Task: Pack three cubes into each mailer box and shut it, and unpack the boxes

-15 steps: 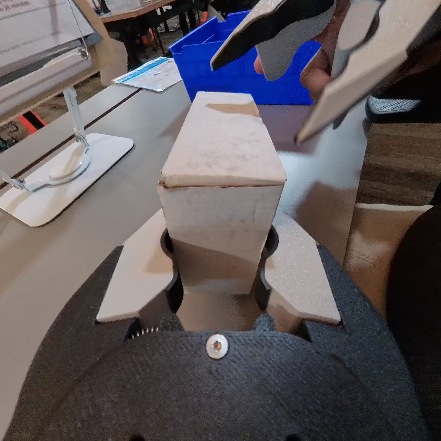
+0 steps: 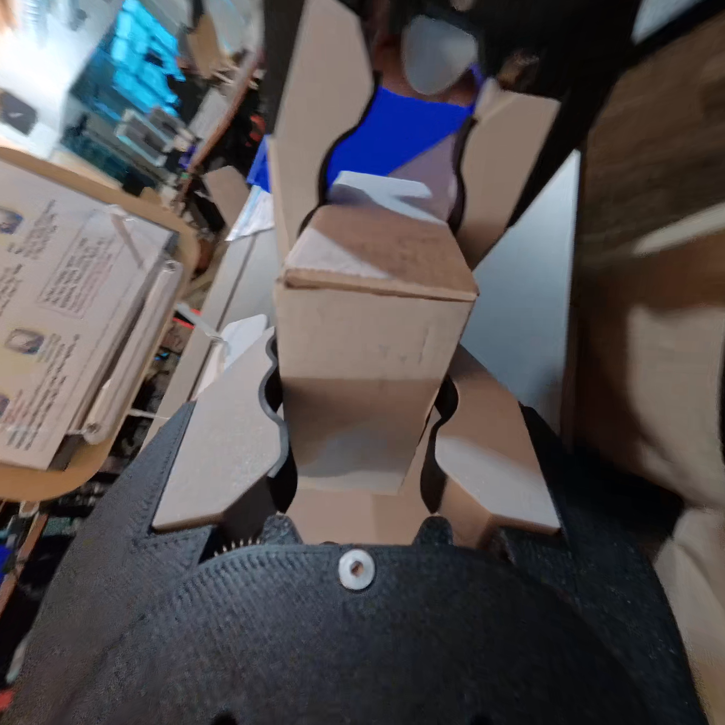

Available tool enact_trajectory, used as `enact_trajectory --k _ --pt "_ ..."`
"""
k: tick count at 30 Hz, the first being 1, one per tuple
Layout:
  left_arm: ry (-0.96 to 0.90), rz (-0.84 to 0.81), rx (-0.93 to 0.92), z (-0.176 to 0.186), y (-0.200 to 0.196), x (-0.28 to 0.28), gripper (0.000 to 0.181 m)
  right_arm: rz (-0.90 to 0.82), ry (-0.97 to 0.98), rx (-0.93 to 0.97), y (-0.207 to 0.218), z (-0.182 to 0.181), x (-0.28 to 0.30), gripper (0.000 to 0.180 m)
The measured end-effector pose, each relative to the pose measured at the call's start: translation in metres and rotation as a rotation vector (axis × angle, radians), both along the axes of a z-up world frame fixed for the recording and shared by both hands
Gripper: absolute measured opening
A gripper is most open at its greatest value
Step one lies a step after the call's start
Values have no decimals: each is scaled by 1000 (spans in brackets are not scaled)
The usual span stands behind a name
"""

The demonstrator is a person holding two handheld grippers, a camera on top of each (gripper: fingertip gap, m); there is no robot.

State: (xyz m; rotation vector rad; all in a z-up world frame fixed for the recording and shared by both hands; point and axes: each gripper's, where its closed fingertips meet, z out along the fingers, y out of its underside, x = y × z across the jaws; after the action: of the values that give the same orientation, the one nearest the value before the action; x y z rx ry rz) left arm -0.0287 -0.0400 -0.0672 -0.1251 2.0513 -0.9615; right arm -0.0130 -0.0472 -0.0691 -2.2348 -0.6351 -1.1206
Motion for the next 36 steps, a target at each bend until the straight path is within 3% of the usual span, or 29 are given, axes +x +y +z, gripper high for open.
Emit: enact_trajectory --k 3,6,9,11,15,21,32,34,36 --pt "-94 108 -222 42 12 13 87 -71 -100 64 -16 32 21 71" --pt "-56 144 -516 82 30 14 80 -205 -245 157 -61 85 58 71" --pt "55 157 -656 82 39 19 77 -383 -357 176 -132 128 109 71" --pt "86 181 -647 69 40 23 76 -524 -403 113 -188 136 154 72" --pt "121 167 -554 44 26 24 76 -645 -331 6 -269 96 233 72" --pt "177 172 -521 23 18 27 75 -609 -334 -157 -286 35 283 72" --pt "256 205 -555 5 29 36 72 -594 -287 -302 -306 -1 276 68" --pt "265 202 -553 2 28 36 72 -622 -234 -295 -313 -1 265 75" --pt "268 198 -553 2 28 36 72 -665 -151 -255 -317 -3 254 99"
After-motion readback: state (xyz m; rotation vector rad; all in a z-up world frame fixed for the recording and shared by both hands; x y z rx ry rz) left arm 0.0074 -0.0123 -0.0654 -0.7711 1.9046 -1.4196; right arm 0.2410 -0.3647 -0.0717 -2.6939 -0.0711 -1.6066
